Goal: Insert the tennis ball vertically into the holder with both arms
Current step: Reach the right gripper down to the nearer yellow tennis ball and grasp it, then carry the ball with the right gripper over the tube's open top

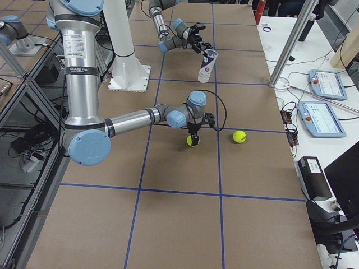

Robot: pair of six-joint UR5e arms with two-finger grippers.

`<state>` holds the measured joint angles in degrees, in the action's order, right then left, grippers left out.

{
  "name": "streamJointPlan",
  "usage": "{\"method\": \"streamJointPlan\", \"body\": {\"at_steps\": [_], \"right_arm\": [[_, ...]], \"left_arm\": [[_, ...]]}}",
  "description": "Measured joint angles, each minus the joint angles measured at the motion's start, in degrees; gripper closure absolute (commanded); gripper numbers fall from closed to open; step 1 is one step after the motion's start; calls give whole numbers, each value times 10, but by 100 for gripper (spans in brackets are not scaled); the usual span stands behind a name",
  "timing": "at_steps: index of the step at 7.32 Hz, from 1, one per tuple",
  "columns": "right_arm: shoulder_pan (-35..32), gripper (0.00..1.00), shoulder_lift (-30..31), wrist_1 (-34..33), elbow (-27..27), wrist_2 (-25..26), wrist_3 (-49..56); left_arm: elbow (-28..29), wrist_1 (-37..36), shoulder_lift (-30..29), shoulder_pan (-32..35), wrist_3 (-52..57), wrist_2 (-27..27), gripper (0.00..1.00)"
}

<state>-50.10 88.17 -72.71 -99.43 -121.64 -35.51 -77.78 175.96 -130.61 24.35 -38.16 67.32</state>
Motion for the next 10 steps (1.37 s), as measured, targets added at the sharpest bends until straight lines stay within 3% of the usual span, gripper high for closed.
{"method": "streamJointPlan", "body": {"at_steps": [1,7,10], "right_arm": [[0,100,-2,0,1,0,-8],[-3,100,-35,-8,-50,-14,-57],[-24,100,-62,-10,-66,-44,-91]], "left_arm": [[2,0,2,0,0,0,16],[36,45,3,-2,-8,-35,16],[53,61,1,-1,14,-55,16]]}}
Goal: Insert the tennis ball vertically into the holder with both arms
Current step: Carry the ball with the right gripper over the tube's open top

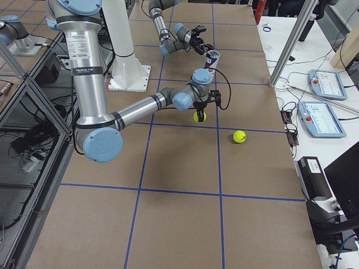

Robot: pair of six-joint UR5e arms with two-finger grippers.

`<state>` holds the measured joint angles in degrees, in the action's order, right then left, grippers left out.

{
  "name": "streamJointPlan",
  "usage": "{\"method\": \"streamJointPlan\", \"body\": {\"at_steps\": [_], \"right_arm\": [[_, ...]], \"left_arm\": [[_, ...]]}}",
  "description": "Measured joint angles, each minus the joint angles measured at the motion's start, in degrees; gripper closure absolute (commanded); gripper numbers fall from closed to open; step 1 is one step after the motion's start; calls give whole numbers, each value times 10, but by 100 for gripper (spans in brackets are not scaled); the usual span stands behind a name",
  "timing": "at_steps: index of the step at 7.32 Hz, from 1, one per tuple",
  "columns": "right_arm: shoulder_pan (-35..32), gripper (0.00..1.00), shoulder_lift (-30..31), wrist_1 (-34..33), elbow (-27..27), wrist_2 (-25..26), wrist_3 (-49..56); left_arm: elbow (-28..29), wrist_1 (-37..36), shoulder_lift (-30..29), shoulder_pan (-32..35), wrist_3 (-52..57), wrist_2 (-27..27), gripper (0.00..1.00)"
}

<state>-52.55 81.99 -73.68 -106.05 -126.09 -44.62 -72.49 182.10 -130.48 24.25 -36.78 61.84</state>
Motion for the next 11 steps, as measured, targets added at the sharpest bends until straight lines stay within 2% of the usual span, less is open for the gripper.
{"method": "streamJointPlan", "body": {"at_steps": [1,2,4,5,7,8,11], "right_arm": [[-6,100,-9,-9,-9,-6,-2],[-9,100,-38,-53,-22,-8,-3],[-8,100,-144,-201,-47,-9,-39],[-4,100,-186,-236,-52,-10,-79],[13,100,-247,-255,-49,-10,-159],[21,100,-271,-257,-43,-9,-189],[42,100,-339,-258,-8,-3,-254]], "left_arm": [[1,3,0,0,8,-4,16],[2,4,0,0,14,-6,16],[3,5,0,-3,18,-7,16],[5,5,0,-7,19,-7,16],[9,5,0,-17,18,-7,11],[10,5,0,-20,19,-8,4],[10,5,1,-23,19,-8,1]]}}
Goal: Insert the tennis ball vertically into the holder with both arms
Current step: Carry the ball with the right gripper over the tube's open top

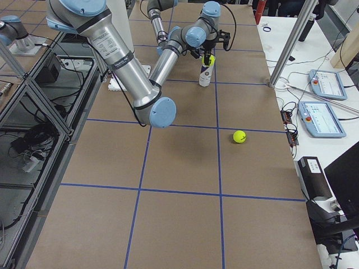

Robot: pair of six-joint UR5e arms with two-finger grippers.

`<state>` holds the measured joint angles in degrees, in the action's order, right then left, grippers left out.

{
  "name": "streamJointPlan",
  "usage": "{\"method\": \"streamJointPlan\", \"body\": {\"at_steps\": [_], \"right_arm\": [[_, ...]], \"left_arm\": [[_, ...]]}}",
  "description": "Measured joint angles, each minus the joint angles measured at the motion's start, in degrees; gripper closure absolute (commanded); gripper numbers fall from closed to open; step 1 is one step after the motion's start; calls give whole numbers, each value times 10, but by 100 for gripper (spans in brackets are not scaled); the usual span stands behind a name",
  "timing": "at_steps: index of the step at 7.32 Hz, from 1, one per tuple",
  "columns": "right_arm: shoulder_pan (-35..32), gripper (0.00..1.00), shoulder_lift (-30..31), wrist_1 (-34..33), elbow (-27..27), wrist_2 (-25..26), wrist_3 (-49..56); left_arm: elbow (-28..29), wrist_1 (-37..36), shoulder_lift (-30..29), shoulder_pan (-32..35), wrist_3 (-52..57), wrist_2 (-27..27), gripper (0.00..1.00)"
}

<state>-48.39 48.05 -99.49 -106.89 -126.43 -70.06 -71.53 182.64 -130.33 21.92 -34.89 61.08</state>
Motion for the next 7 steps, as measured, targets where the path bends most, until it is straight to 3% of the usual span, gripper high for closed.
{"method": "streamJointPlan", "body": {"at_steps": [7], "right_arm": [[53,100,-86,1,77,58,-57]], "left_arm": [[-1,0,1,-2,0,0,2]]}}
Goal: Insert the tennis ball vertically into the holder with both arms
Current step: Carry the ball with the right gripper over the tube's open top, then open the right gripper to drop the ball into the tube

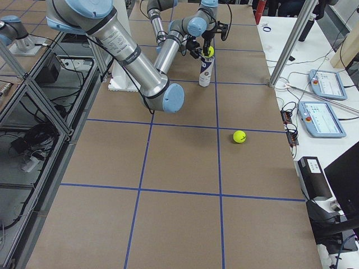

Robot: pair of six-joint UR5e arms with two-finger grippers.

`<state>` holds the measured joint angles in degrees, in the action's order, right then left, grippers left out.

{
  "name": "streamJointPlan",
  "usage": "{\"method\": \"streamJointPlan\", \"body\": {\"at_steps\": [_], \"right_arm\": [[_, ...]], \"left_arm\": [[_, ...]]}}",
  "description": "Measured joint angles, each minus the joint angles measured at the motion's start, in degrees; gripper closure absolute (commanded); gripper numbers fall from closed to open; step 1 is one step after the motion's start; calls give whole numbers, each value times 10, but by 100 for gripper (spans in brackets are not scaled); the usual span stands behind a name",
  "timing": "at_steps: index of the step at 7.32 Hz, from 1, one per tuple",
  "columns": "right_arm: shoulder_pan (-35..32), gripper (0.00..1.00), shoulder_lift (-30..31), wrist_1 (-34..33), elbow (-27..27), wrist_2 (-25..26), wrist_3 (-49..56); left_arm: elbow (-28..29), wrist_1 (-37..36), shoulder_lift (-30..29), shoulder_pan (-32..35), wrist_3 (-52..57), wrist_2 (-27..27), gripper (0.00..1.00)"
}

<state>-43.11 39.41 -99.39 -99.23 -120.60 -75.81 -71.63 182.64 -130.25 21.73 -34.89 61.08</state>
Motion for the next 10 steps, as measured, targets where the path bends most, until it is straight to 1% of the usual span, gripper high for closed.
{"method": "streamJointPlan", "body": {"at_steps": [2,4,5,6,7,10], "right_arm": [[5,100,-18,1,30,5,0],[14,100,-21,1,38,14,0],[17,90,-21,2,39,16,0],[19,20,-21,2,39,17,0],[20,3,-20,2,39,17,0],[22,2,-19,2,40,28,0]], "left_arm": [[0,0,0,0,0,0,2],[-1,0,0,-1,0,0,2],[-1,0,0,-1,0,0,2],[-1,0,0,-1,0,0,2],[-1,0,0,-1,0,0,4],[-1,0,0,-1,0,0,6]]}}
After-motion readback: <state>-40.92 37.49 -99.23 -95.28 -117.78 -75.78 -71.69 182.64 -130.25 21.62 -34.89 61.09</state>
